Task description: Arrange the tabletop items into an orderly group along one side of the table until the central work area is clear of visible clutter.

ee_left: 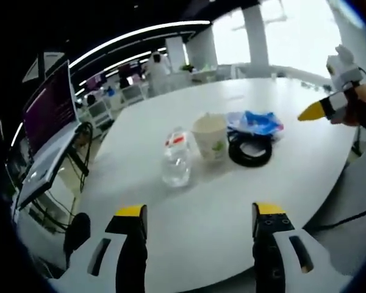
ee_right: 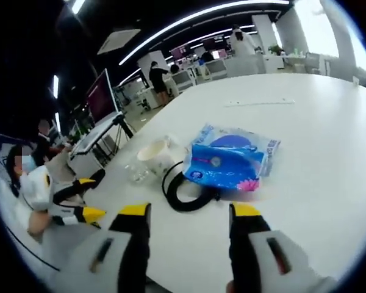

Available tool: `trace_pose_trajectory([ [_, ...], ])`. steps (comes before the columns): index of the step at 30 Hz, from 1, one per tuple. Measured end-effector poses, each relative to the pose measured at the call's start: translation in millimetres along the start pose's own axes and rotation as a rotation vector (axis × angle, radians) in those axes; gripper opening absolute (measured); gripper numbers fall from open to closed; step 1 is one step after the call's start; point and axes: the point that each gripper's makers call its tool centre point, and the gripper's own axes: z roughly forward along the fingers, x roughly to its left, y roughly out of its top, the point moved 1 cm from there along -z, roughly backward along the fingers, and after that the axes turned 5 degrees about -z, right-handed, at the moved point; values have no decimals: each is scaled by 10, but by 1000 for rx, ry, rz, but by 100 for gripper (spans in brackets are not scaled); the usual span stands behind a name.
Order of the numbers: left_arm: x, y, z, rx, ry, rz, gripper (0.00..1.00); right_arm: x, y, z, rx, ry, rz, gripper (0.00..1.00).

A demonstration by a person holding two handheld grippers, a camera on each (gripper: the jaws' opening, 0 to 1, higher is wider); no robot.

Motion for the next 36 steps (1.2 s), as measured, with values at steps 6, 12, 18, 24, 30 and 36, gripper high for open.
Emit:
trace_pose_trajectory([
  [6,239,153,82,12,17,-101,71,-50,-122,-30,8,17,17,49],
  [12,445,496,443,38,-31,-82,66,-33,-164,-66,4,-1,62,48],
  [18,231,638,876,117,-199,-70,71,1,-228,-13,23,7,67,48],
  [24,226,430,1223,256,-189,39,65,-7,-233,-38,19,6,73,47],
  [30,216,467,1374,287,-180,38,69,-9,-354,-58,37,9,95,46],
  [36,267,355,1497,363,-159,121,65,-7,-344,-70,30,11,101,45],
])
